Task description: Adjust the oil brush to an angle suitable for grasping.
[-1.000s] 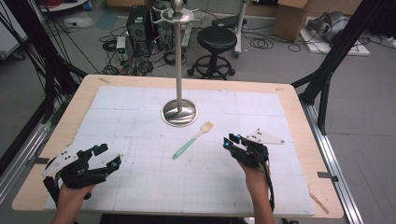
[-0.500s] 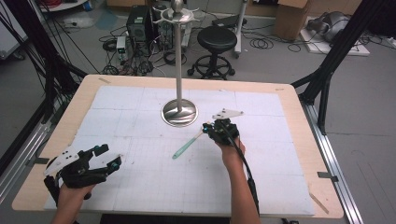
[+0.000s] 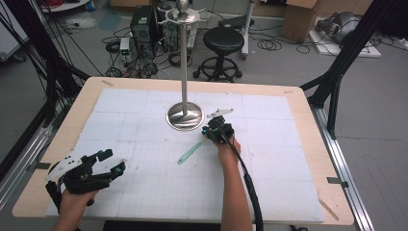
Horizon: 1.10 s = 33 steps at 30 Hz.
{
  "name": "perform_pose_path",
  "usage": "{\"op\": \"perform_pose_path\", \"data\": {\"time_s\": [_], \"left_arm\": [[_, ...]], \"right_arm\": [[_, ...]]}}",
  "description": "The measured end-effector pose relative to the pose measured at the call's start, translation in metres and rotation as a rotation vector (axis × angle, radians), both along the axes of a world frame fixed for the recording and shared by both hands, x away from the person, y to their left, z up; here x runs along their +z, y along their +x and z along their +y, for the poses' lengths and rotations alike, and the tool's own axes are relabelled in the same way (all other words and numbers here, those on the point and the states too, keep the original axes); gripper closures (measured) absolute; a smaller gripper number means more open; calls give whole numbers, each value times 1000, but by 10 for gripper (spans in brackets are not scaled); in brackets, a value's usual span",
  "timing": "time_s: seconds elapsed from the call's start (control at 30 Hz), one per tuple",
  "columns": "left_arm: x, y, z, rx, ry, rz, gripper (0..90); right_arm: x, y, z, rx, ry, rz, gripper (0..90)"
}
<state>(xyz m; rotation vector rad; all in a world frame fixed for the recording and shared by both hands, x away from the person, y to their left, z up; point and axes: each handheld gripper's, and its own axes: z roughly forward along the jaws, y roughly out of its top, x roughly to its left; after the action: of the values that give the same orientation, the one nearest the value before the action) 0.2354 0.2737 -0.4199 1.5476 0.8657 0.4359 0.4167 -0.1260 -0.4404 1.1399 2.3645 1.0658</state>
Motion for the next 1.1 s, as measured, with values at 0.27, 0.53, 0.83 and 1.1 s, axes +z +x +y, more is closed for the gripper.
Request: {"op": "perform_pose_path", "data": {"time_s": [0.27,0.53,0.83,1.1], "left_arm": [[0,0,0,3,6,-3,238],[0,0,0,3,5,1,238],[-1,0,0,3,8,4,239],[0,0,1,3,0,3,239]], "right_arm": [[2,-5,4,30,-87,4,900],[8,-10,1,58,-135,35,900],[2,-4,1,17,-80,33,900],[7,-14,-10,44,-124,62,900]]}}
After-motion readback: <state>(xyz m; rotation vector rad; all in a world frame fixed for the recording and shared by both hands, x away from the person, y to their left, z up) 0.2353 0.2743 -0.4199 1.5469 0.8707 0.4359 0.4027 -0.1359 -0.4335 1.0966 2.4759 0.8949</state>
